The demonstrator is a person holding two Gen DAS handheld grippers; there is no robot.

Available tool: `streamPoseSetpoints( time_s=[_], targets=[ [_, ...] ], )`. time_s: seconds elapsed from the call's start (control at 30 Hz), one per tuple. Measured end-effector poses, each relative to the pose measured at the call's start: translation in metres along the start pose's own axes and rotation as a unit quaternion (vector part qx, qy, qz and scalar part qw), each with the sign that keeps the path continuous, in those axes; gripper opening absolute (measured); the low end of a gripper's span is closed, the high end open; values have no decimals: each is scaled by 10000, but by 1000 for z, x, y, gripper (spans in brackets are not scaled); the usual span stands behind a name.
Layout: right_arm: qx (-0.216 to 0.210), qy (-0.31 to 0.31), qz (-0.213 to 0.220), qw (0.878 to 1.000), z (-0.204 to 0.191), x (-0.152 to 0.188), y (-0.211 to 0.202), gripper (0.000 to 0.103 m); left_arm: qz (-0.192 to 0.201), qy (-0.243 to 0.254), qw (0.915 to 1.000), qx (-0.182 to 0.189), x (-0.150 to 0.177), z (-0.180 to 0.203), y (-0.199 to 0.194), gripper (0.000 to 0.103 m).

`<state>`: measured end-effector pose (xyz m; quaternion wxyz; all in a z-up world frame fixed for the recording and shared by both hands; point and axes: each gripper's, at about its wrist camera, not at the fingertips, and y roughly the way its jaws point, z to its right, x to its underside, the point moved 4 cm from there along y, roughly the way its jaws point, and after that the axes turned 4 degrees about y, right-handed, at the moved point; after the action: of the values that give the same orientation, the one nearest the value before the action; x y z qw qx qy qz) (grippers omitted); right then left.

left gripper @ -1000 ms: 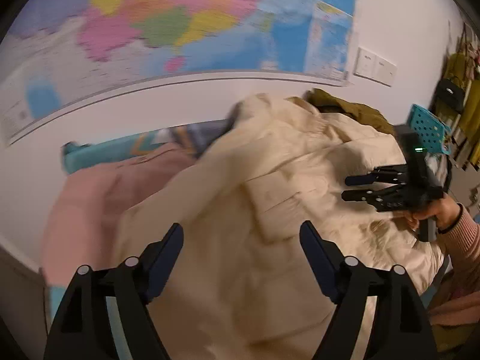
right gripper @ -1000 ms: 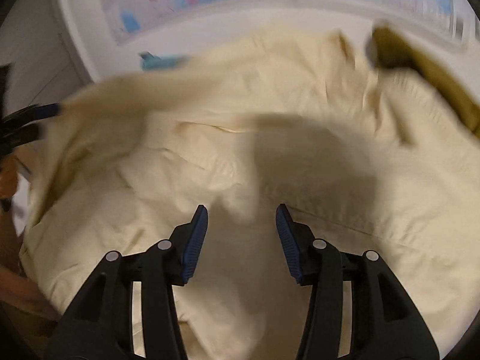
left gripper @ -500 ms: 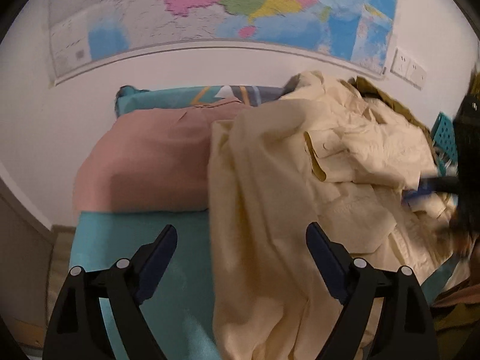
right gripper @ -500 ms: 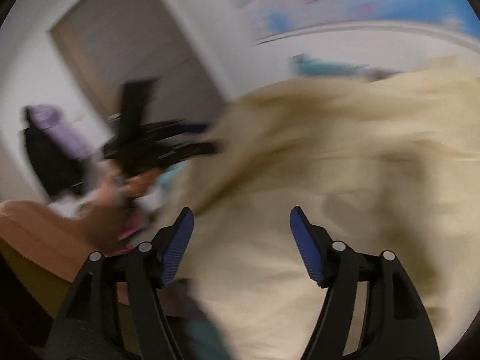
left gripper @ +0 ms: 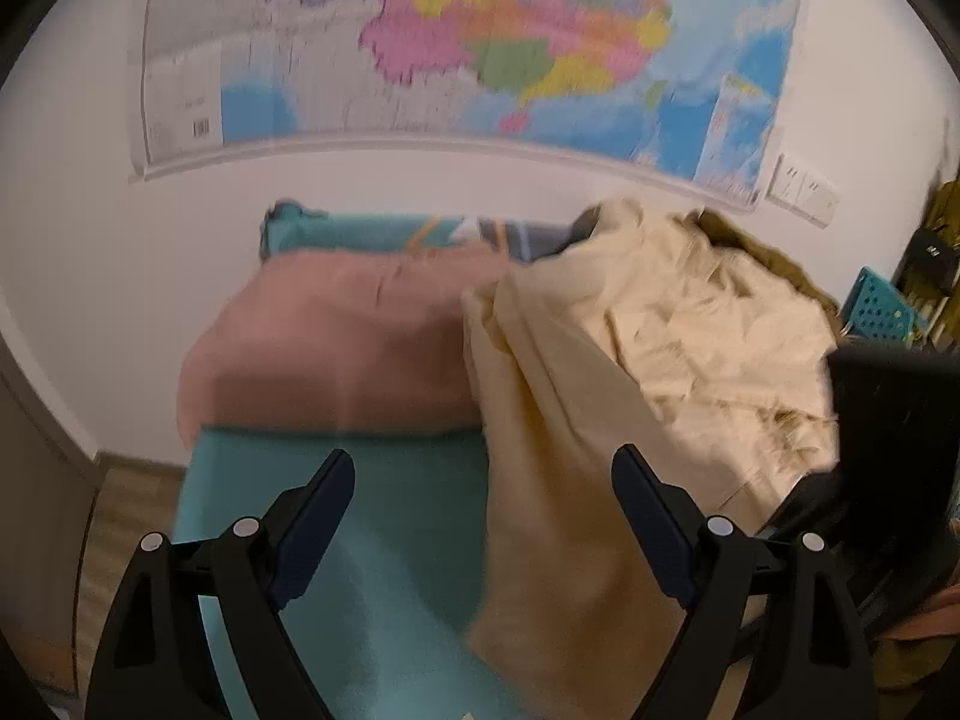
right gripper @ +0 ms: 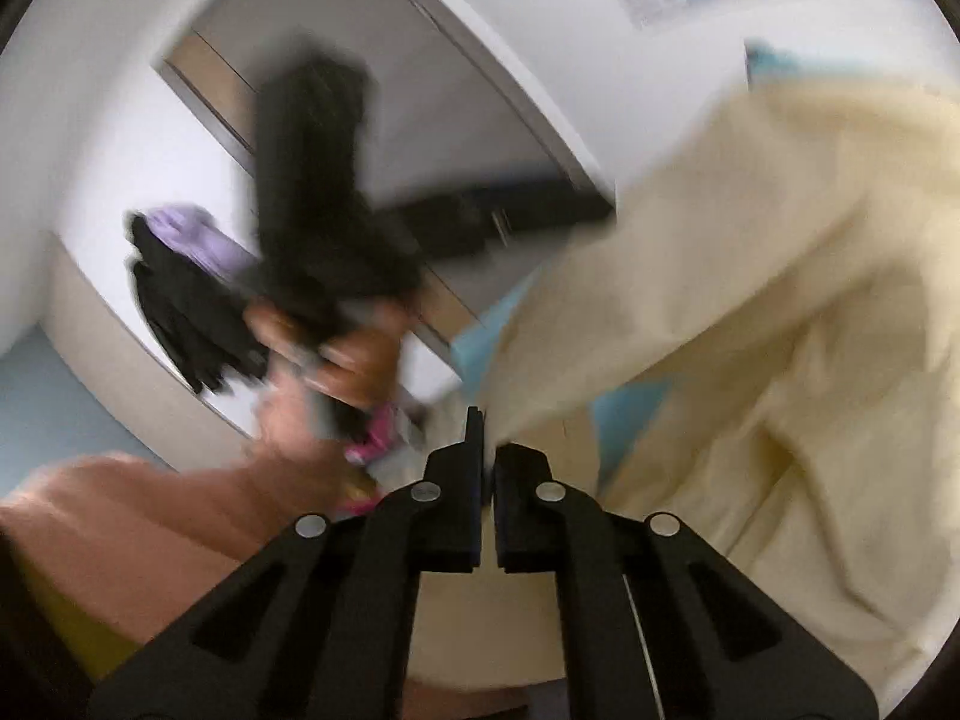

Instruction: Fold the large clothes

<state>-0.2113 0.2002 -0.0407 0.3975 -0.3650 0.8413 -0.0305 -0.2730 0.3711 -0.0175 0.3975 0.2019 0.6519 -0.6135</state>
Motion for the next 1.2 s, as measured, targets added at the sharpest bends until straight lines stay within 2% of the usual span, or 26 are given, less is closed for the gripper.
streamPoseSetpoints(
  time_s=[0.1, 0.13, 0.2, 0.27, 0.3, 0.37, 0.43, 0.5, 0.53, 0.57, 0.6, 0.67, 0.73, 0.83, 0.93, 1.0, 1.13, 1.2],
  targets=[
    [-36, -63, 797, 9968, -18, -27, -76, 3, 354, 10, 9992, 204, -15, 0, -16, 85],
    [70, -83, 980, 9951, -20, -31, -97, 3, 433, 37, 9987, 265, -21, 2, -18, 85],
    [439, -78, 1468, 9882, -15, -40, -157, 3, 483, 118, 9983, 314, -27, 9, -17, 85],
    [937, 106, 1669, 9815, 0, -40, -192, 5, 439, 224, 9975, 501, -32, 22, -5, 85],
    [1132, 200, 1689, 9789, 9, -38, -205, 6, 376, 286, 9973, 568, -33, 29, 3, 85],
    [1868, 507, 1599, 9680, 41, -25, -227, 9, 177, 491, 9970, 580, -34, 47, 26, 85],
    [2425, 811, 1519, 9548, 74, -11, -242, 13, -94, 638, 9958, 646, -32, 64, 54, 85],
    [2993, 1246, 1382, 9358, 116, 10, -255, 15, -399, 691, 9942, 725, -30, 77, 81, 85],
    [3200, 1366, 1350, 9278, 125, 17, -252, 19, -584, 744, 9931, 696, -29, 85, 100, 85],
    [3446, 1543, 1345, 9162, 139, 28, -255, 37, -665, 760, 9926, 681, -28, 88, 109, 85],
    [3519, 1622, 1379, 9115, 146, 36, -258, 52, -764, 777, 9920, 631, -30, 93, 122, 85],
    [3356, 1677, 1602, 9130, 148, 52, -263, 67, -839, 780, 9920, 534, -33, 96, 134, 84],
    [3408, 1558, 1647, 9124, 143, 52, -262, 68, -817, 754, 9921, 585, -39, 96, 138, 84],
    [3401, 1059, 1632, 9201, 120, 32, -257, 68, -556, 851, 9917, 783, -47, 100, 127, 84],
    [3102, 630, 1538, 9360, 101, -6, -238, 70, -489, 920, 9886, 1082, -42, 111, 121, 84],
    [2760, 450, 1326, 9509, 104, -45, -208, 70, -587, 962, 9866, 1182, -34, 120, 126, 84],
    [2319, 468, 896, 9675, 119, -103, -149, 69, -918, 956, 9809, 1421, -10, 140, 144, 84],
    [2170, 333, 493, 9744, 125, -126, -107, 69, -932, 978, 9796, 1489, -3, 144, 148, 84]
  ],
)
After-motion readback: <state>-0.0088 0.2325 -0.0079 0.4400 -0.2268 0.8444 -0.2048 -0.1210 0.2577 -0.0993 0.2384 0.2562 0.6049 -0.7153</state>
